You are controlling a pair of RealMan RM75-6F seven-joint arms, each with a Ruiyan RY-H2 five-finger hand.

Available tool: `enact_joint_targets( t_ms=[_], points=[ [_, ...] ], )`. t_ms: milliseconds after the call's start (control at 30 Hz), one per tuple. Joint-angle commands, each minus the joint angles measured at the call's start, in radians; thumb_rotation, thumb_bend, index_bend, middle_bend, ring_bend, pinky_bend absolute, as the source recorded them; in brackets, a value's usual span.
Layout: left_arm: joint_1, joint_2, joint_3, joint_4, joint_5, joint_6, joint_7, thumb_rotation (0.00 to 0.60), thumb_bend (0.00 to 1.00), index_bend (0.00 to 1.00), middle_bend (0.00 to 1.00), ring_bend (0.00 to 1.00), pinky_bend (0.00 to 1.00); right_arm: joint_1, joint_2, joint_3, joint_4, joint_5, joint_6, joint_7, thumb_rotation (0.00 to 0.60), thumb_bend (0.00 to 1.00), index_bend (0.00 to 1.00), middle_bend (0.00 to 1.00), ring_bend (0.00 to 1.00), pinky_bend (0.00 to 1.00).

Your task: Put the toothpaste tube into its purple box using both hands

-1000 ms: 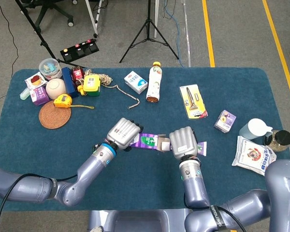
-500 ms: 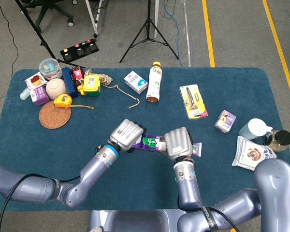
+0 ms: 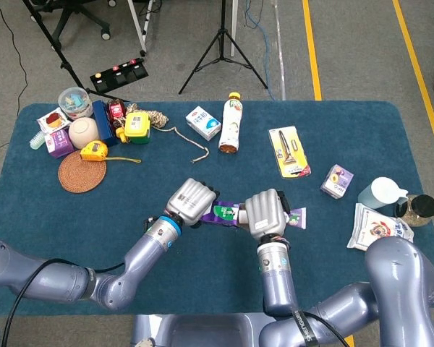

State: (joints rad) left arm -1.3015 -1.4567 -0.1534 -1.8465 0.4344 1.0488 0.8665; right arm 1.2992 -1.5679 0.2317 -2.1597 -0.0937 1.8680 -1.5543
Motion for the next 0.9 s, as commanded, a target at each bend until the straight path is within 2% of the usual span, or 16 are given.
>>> enact_joint_targets(
  t_ms=[33,400,667,900],
  points=[
    [-0.006,-0.007,-0.003,0.0,-0.008,-0.001,-0.001,0.6,0.23,0.49,0.42,0.36,0.65,0.016,-0.026,-0.023,0.011,-0.025,0.026,-0.035,0.6,0.62,0.6,0.72,0.72,0.71],
    [-0.009,-0.019,-0.006,-0.001,-0.001,0.007,-0.018,0.6,0.23,0.49,0.42,0.36,0.65,0.046,-0.101,-0.074,0.04,-0.099,0.089,-0.131,0.6,0.62,0.6,0.72,0.72,0.73],
    [0.017,-0.031,-0.023,0.01,0.031,-0.002,-0.092,0.6,0.23,0.49,0.42,0.36,0.67,0.061,-0.158,-0.105,0.051,-0.155,0.119,-0.191,0.6,0.62,0.6,0.72,0.72,0.73],
    [0.033,-0.043,-0.021,0.018,0.079,0.019,-0.112,0.6,0.23,0.51,0.44,0.37,0.67,0.058,-0.182,-0.106,0.051,-0.195,0.129,-0.213,0.6,0.62,0.6,0.72,0.72,0.73]
  ],
)
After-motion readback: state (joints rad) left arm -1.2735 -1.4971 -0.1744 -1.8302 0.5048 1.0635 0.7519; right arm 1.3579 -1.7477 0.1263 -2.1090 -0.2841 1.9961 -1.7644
